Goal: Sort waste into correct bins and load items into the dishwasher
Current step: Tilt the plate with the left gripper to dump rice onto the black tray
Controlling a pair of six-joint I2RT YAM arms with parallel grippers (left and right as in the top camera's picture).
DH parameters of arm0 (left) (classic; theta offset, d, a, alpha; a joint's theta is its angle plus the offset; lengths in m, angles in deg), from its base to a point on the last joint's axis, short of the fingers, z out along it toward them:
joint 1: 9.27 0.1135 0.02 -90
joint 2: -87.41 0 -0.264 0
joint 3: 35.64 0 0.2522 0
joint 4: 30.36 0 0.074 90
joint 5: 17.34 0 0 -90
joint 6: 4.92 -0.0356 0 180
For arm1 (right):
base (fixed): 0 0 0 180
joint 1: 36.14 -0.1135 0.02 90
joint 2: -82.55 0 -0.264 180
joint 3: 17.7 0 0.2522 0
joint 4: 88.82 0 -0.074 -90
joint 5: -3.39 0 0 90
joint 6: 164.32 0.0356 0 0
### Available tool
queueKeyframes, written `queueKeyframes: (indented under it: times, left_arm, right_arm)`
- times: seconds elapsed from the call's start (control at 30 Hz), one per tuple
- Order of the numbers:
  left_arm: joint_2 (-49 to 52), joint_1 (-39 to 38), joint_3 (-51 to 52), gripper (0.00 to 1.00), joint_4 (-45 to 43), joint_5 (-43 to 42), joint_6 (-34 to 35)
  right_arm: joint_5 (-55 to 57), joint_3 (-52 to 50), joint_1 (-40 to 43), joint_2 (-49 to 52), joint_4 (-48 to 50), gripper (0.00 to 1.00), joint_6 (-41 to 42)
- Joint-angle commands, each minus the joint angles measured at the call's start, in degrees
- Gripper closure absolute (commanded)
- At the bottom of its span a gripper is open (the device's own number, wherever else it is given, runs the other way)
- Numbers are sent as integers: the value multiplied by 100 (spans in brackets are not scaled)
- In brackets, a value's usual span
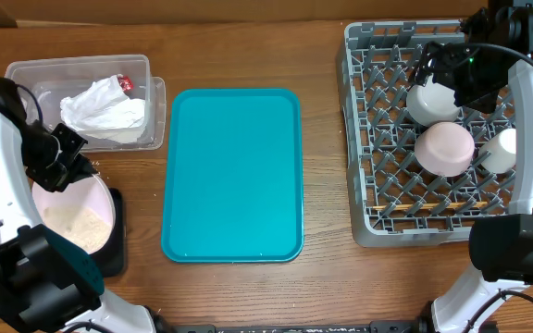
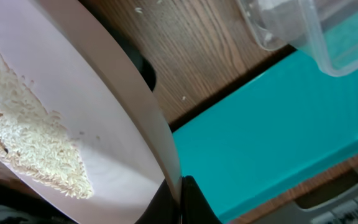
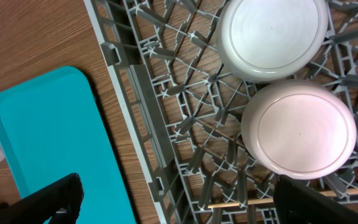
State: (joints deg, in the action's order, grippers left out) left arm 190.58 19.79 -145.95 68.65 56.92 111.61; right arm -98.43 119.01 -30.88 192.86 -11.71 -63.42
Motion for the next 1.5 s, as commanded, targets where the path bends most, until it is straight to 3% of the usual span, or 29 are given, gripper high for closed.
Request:
queueKeyframes:
  times: [0.0,0.5,0.73,1.13,1.27,1.37,1.47]
  left_arm:
    - [31,297,-94,96,-7,-426,-293]
    - [31,1572,505,96,-601,-1641,-861]
    - [31,2170,581,96,-577,-3062,-1644]
    - [31,2793,612,96,-280,-3571,-2050]
    - [33,2798,612,96,-284,-3748,-1867]
    - [33,2798,612,96,-846,-3659,-1764]
    - [33,2798,612,96,-636,-3609,-1539]
  right_arm:
    - [-22,118,13,-186,28,0,22]
    - [-22,118,13,-186,28,0,22]
    - [-22,118,13,-186,28,0,22]
    - [-22,118,13,-186,28,0,24]
    - [-22,118,13,-186,28,1,24]
    - [-22,118,13,-186,28,0,24]
    - [-22,118,13,-186,28,0,22]
